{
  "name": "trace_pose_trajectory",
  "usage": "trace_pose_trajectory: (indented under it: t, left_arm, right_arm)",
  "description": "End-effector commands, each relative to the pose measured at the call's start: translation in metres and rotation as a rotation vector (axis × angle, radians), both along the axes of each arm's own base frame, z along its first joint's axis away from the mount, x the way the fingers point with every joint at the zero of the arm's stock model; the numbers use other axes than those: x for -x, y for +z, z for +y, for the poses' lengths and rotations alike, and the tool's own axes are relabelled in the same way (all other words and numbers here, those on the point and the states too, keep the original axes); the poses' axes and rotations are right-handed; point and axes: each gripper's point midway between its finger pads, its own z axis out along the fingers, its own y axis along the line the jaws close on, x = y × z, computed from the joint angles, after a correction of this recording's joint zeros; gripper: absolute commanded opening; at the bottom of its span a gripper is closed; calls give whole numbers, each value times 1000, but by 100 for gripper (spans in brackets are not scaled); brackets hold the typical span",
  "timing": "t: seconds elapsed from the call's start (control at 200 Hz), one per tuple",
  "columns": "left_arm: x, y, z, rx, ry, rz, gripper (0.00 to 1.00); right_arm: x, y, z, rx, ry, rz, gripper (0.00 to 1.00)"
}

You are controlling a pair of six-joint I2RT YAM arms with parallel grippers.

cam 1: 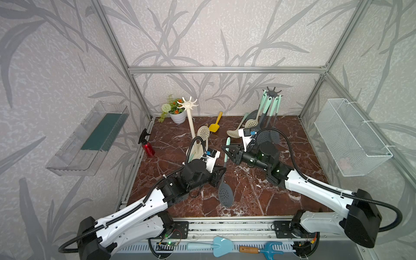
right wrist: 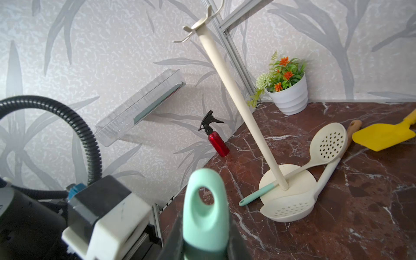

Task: Hang the skimmer on the kitchen utensil rack
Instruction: Pick up the skimmer from the center of the board.

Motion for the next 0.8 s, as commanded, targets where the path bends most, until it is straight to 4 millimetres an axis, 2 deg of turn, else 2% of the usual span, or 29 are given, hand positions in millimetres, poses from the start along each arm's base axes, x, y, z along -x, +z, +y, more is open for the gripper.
trace_pose_trajectory:
  t: [0.0,0.165,0.33,0.45,0.535,0.645,0.795]
  left_arm:
    - [-5,24,-10,43,-21,-33,26]
    - [-17,25,-19,53,4,-41,26]
    - [-28,40,-18,57,49,-94,24]
    - [-33,50,-13,51,77,-131,14]
    - [-34,52,-11,51,86,-142,2]
    - [-34,51,-11,51,90,-135,0]
    - [-36,49,-4,62,129,-124,0]
  right_arm:
    - [20,22,-2,-24,77,-101,3]
    - [24,20,1,15,77,-111,3]
    - [26,14,4,41,81,-108,4]
    - [27,12,5,48,78,-106,5]
    - [27,9,6,59,74,-102,7]
    - [24,10,3,67,48,-112,15]
    - [18,18,-17,113,-57,-171,41]
